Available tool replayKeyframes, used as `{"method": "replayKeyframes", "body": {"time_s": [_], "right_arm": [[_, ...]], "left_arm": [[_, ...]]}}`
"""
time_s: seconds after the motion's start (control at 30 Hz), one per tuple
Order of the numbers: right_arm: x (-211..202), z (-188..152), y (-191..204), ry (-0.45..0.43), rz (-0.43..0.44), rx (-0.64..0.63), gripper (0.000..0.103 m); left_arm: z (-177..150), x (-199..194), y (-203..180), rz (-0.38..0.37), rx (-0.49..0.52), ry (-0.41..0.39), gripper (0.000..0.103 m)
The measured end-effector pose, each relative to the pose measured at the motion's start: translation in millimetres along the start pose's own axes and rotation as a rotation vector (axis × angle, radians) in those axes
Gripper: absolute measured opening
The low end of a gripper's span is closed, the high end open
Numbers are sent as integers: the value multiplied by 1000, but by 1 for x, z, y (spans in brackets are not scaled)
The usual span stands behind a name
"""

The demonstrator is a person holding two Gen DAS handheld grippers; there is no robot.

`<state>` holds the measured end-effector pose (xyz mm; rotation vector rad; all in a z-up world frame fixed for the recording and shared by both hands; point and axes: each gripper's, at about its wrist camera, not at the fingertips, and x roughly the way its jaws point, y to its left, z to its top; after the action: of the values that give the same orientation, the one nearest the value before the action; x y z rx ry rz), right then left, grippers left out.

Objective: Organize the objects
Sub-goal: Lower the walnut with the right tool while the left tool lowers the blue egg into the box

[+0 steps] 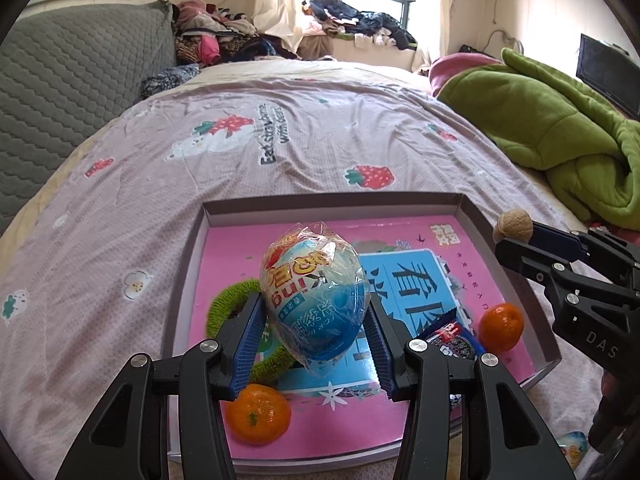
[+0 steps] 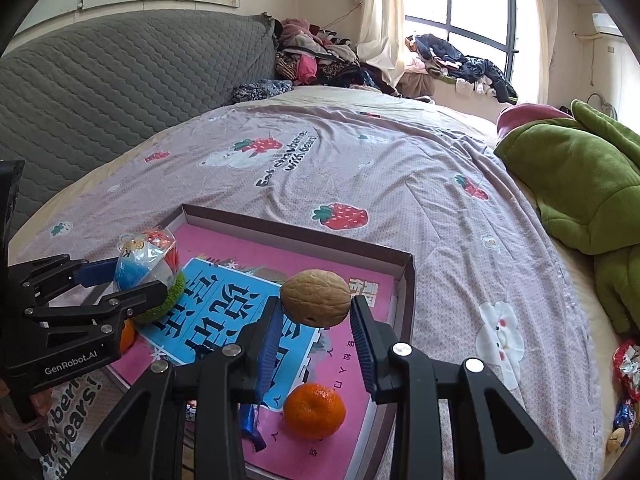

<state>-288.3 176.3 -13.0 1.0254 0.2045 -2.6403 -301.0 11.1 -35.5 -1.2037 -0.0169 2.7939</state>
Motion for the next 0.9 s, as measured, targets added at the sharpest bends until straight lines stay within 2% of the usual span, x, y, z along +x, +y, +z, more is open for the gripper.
{"method": "replayKeyframes", "body": {"time_s": [0.37, 0.9], "right_arm": [[25, -8, -4, 68, 10, 4, 35], [54, -24, -4, 183, -37, -10, 35]], "left_arm": [[-8, 12, -7, 1, 27, 35, 50], [-17, 24, -14, -7, 61, 78, 51]]}}
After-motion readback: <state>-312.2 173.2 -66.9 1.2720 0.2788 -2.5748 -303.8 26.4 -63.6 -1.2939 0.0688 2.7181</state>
